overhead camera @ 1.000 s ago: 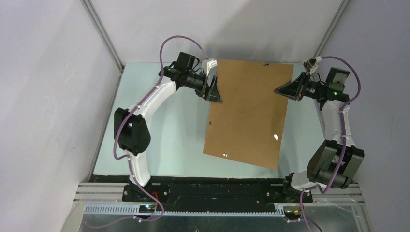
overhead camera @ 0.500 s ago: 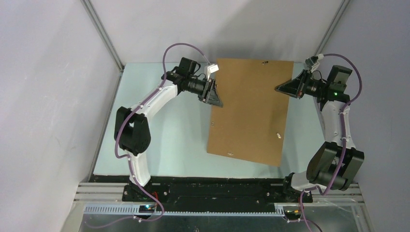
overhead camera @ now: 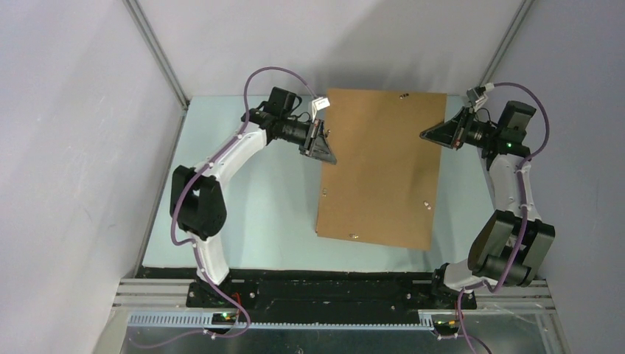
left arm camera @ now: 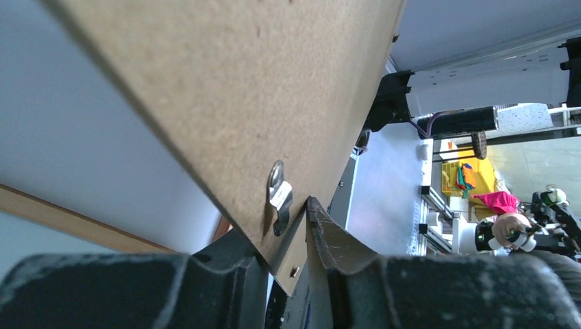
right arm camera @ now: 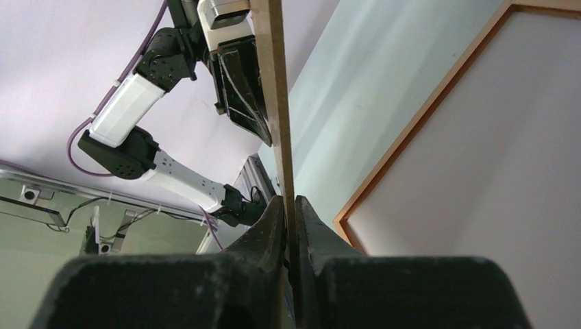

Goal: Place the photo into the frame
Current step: Place the photo frame item in the photo frame.

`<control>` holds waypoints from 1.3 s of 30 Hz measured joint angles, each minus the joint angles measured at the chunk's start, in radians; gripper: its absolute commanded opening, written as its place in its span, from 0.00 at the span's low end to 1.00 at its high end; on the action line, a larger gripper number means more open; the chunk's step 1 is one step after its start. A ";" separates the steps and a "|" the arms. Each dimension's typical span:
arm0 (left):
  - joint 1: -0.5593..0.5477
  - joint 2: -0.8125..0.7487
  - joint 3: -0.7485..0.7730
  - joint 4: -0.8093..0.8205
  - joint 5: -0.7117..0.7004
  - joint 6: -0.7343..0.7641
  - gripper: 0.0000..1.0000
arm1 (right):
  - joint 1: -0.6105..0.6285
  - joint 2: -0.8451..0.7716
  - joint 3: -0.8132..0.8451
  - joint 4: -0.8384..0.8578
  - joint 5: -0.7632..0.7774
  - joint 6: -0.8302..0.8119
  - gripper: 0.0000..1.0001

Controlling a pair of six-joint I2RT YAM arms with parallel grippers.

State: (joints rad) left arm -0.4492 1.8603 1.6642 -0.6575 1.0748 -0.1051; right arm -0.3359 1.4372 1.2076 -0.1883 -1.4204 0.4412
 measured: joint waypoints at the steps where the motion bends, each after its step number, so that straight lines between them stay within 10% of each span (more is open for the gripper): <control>1: 0.001 -0.002 0.000 -0.004 0.000 -0.002 0.00 | 0.001 0.006 -0.004 0.000 0.000 -0.005 0.11; 8: 0.010 -0.013 0.000 -0.008 -0.005 -0.018 0.00 | 0.017 0.042 -0.037 -0.038 0.019 -0.063 0.36; 39: 0.099 -0.188 -0.309 0.583 0.003 -0.518 0.00 | 0.068 0.164 -0.074 -0.147 0.004 -0.182 0.64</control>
State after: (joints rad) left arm -0.3504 1.6722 1.3552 -0.0742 1.0779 -0.6228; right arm -0.2676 1.6016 1.1332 -0.3355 -1.4162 0.2592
